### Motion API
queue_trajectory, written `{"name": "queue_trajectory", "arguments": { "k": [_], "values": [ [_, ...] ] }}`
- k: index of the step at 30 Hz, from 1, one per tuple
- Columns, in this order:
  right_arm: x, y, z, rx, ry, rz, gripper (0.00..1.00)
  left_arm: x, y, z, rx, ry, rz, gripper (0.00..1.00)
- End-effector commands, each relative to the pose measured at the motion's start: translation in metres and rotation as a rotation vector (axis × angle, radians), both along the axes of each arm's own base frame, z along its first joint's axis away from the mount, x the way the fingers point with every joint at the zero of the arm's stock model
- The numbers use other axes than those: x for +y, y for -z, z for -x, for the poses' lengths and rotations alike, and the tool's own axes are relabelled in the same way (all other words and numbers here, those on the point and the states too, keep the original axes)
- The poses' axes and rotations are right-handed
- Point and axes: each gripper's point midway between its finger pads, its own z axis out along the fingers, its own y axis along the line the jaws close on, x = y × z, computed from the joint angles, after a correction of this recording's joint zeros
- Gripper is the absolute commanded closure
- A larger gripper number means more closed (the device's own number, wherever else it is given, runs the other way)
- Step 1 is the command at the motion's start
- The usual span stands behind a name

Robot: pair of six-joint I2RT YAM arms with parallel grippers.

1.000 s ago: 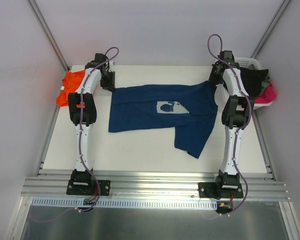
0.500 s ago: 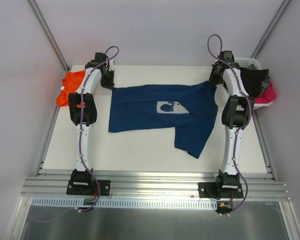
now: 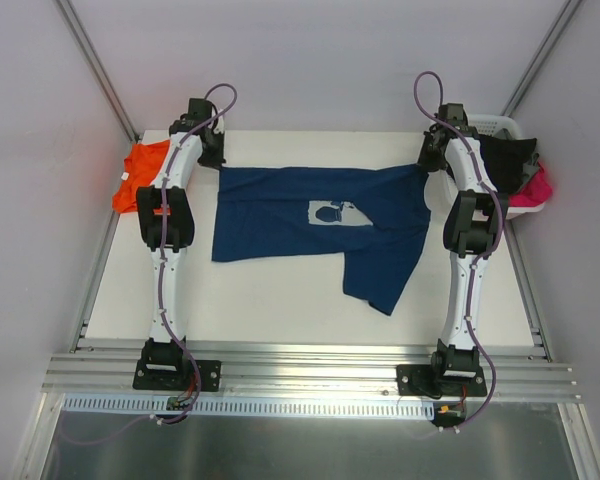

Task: Fold and stack the t-shirts
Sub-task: Fold the tshirt

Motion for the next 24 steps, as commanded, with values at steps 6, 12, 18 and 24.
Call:
{"name": "queue_trajectory", "arguments": {
  "k": [6, 12, 18, 24],
  "values": [
    [0.000, -0.029, -0.001, -0.051, -0.013, 0.024, 0.99, 0.022, -0.034, -0.033, -0.152, -0.060, -0.065, 1.00],
    [-0.001, -0.029, -0.002, -0.052, -0.011, 0.037, 0.99, 0.006, -0.051, -0.040, -0.199, -0.034, 0.022, 1.00],
    [0.004, -0.028, -0.003, -0.054, -0.016, 0.034, 0.99, 0.024, -0.021, -0.037, -0.148, -0.087, -0.058, 0.82],
    [0.005, -0.030, -0.002, -0.054, -0.016, 0.032, 0.99, 0.020, -0.037, -0.025, -0.143, -0.083, -0.046, 0.41]
  ]
}}
